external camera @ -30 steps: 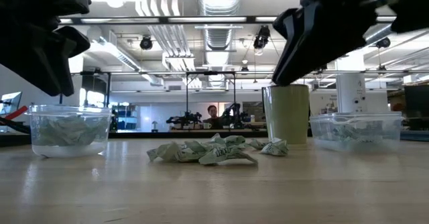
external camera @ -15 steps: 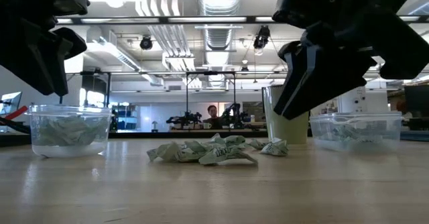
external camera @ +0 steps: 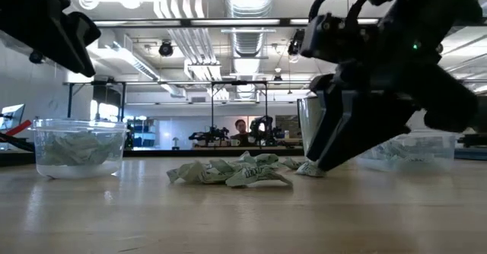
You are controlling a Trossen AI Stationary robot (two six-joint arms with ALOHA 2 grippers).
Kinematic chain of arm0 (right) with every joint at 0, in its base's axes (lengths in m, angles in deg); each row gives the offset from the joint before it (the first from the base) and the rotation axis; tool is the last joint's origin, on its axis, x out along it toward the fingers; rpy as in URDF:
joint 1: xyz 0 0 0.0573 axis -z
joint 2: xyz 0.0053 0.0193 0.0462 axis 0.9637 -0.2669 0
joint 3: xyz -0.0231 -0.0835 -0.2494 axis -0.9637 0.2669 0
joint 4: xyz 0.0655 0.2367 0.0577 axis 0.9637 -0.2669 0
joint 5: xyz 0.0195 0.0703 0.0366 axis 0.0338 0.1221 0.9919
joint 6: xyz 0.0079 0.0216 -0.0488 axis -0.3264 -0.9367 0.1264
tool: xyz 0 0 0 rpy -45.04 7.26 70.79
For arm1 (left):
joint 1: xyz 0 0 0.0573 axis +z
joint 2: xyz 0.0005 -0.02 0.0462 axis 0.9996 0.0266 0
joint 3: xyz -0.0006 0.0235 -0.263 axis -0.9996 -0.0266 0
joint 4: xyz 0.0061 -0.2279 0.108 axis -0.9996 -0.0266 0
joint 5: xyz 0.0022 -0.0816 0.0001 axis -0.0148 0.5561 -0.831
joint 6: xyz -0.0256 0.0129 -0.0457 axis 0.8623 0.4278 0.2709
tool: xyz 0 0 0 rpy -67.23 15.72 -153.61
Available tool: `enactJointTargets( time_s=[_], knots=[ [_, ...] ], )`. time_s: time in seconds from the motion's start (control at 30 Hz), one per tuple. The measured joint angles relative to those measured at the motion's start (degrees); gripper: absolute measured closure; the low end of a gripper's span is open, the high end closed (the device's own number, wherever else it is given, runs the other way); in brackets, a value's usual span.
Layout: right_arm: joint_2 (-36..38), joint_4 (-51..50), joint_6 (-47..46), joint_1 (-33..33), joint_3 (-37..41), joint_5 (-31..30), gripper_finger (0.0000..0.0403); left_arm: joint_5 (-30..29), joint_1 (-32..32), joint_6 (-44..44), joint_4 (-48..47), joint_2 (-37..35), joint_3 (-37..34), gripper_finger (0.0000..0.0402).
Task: Pick and place Stevia / Truvia into bins
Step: Put the stevia packet into the right transparent container
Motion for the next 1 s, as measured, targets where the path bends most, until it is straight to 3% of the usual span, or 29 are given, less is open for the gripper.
enactJointTargets(
  time_s=[0.53,0.9,1.0],
  knots=[
    [-0.27,-1.44,0.15,0.78,-0.15,1.04,0.0285,-0.26,-0.04,-0.39,-0.04,0.88,0.00,0.0301],
    [-0.27,-1.96,2.63,0.82,-0.15,1.21,0.0383,-0.11,-0.04,-0.39,-0.02,0.86,0.00,0.0301],
    [-0.27,-1.87,3.88,0.82,-0.15,1.25,0.0392,-0.11,-0.04,-0.38,-0.03,0.86,0.00,0.0301]
  ],
)
